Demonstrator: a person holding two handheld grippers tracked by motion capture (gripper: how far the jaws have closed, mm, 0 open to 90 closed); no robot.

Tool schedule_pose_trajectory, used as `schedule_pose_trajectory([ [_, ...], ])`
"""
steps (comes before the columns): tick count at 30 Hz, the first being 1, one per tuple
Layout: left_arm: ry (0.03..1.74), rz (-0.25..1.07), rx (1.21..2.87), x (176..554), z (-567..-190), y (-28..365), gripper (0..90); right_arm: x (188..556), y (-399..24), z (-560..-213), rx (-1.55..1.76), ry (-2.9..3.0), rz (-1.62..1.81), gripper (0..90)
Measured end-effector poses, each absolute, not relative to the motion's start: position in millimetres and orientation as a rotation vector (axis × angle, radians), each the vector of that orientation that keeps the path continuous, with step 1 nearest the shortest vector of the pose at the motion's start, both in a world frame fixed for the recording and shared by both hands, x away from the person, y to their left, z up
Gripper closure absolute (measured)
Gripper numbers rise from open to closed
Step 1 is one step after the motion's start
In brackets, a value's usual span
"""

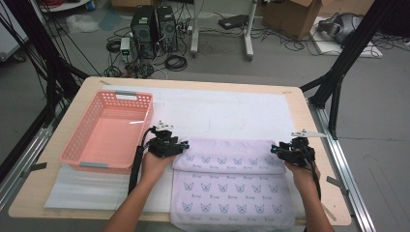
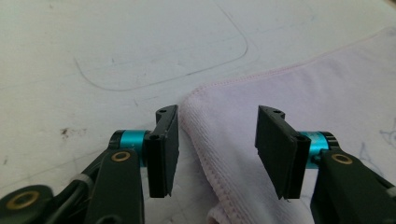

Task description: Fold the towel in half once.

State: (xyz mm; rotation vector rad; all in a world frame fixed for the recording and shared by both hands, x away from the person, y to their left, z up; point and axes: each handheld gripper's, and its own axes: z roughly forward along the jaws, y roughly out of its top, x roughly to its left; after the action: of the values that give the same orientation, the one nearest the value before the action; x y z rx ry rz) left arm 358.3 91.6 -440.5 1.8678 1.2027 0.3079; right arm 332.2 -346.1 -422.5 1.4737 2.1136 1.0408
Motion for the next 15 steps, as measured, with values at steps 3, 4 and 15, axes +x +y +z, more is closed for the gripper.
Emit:
schedule_pose_trajectory([
  [3,1.204,0.317,1.911,359.4,-445.0,90.0,61.2,342.3,-339.4,-431.3,1.494,2.15,0.943,55.2],
  [4,1.199,0.318,1.93,359.2,-446.3,89.2,65.3,344.4,-338.1,-433.8,1.505,2.153,0.919,55.1],
  [15,1.141,0.38,1.86,349.3,-430.7,95.2,85.2,339.8,-342.5,-428.9,1.425,2.162,0.92,86.5],
])
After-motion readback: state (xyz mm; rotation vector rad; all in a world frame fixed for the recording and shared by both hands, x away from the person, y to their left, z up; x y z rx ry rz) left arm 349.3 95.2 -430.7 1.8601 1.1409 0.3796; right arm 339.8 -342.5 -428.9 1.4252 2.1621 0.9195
